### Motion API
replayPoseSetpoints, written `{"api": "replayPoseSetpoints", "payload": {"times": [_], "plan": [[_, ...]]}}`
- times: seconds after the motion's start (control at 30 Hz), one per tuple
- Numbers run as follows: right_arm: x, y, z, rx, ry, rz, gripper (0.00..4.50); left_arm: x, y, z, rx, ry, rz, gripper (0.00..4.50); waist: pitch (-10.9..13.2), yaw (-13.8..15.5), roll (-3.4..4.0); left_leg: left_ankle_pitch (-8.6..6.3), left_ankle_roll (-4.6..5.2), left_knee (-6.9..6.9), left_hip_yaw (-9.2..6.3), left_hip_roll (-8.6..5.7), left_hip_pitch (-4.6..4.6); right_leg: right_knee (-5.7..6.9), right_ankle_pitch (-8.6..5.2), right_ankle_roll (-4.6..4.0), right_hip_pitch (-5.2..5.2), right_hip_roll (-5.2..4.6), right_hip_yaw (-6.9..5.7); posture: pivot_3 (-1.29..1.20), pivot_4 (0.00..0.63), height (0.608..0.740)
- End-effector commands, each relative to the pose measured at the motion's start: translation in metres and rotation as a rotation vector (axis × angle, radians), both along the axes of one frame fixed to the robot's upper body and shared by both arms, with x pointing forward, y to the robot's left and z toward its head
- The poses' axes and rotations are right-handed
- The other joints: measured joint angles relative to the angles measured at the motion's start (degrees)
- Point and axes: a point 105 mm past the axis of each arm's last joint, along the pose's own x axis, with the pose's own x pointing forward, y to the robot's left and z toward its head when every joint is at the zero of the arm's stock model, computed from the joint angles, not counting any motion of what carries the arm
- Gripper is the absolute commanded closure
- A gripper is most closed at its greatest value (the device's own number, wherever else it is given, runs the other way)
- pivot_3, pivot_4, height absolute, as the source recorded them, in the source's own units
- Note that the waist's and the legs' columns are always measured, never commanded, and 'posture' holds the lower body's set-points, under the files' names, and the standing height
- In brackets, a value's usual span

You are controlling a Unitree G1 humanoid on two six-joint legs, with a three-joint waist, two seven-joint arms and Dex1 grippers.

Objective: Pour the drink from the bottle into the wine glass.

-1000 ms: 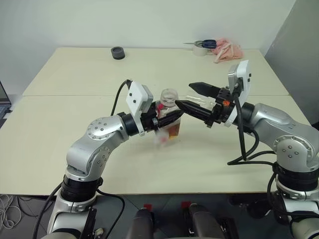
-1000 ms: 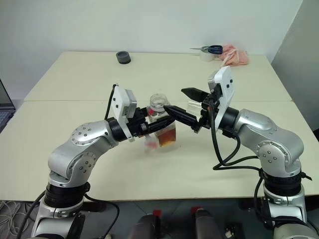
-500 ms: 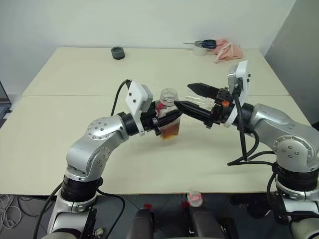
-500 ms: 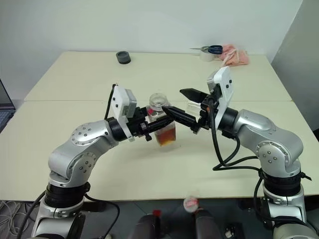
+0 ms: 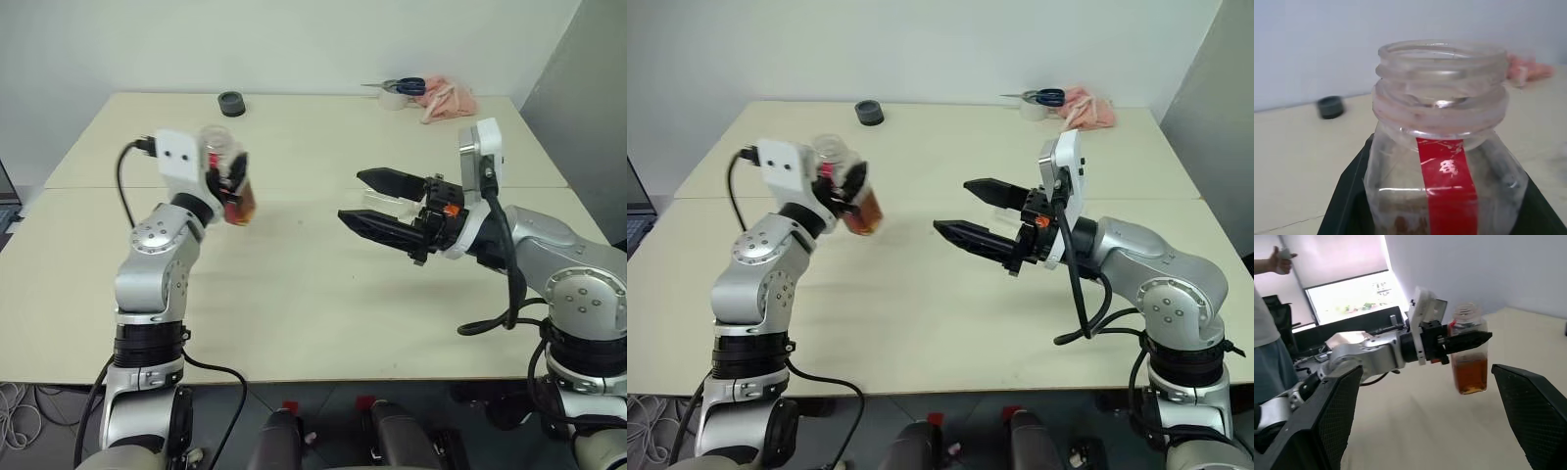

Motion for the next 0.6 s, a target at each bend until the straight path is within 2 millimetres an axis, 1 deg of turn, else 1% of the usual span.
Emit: {"api": "replayPoseSetpoints", "payload": {"times": [0.03,0.13,0.23,0.33,0.47,0.6], "plan": [[-0.012,0.007,0.006,-0.003,-0.058,0.066,0.02,-0.002,0.015,0.019,-0.013,-0.109,0.066,2.52,0.0,0.1,0.0,0.0,0.0,0.0,-0.01,0.0,0.0,0.0,0.0,0.0,0.0,-0.02,-0.01,0.0,0.15,0.74],[-0.012,0.01,0.002,-0.007,-0.06,0.074,0.02,0.001,0.022,0.01,-0.026,-0.099,0.072,2.52,0.0,0.1,0.0,0.0,0.0,0.02,-0.01,-0.03,-0.02,0.0,0.0,0.0,0.0,-0.04,-0.02,0.0,0.15,0.74],[-0.011,0.014,-0.001,-0.003,-0.063,0.071,0.02,0.004,0.032,-0.002,-0.064,-0.089,0.082,2.52,0.0,0.1,-0.01,0.0,0.0,0.04,-0.02,-0.03,-0.03,0.0,0.0,0.0,0.0,-0.05,-0.03,0.0,0.15,0.74],[-0.01,0.015,-0.005,-0.006,-0.073,0.057,0.02,0.006,0.035,-0.011,-0.092,-0.084,0.056,2.52,0.0,0.1,-0.01,0.0,0.0,0.05,-0.02,-0.02,-0.03,0.01,0.0,0.0,0.0,-0.05,-0.04,0.0,0.15,0.74],[-0.002,0.014,-0.01,-0.045,-0.15,-0.017,0.02,0.009,0.036,-0.025,-0.104,-0.064,0.021,2.52,0.0,0.1,-0.01,0.0,0.0,0.06,-0.02,-0.03,-0.03,0.01,0.0,0.0,0.0,-0.05,-0.05,0.0,0.15,0.74],[0.007,0.009,-0.013,-0.065,-0.208,-0.1,0.02,0.01,0.04,-0.028,-0.1,-0.064,0.012,2.52,0.0,0.1,-0.02,0.0,0.0,0.07,-0.05,-0.03,-0.04,0.01,0.0,0.0,0.0,-0.05,-0.07,0.0,0.15,0.74]]}}
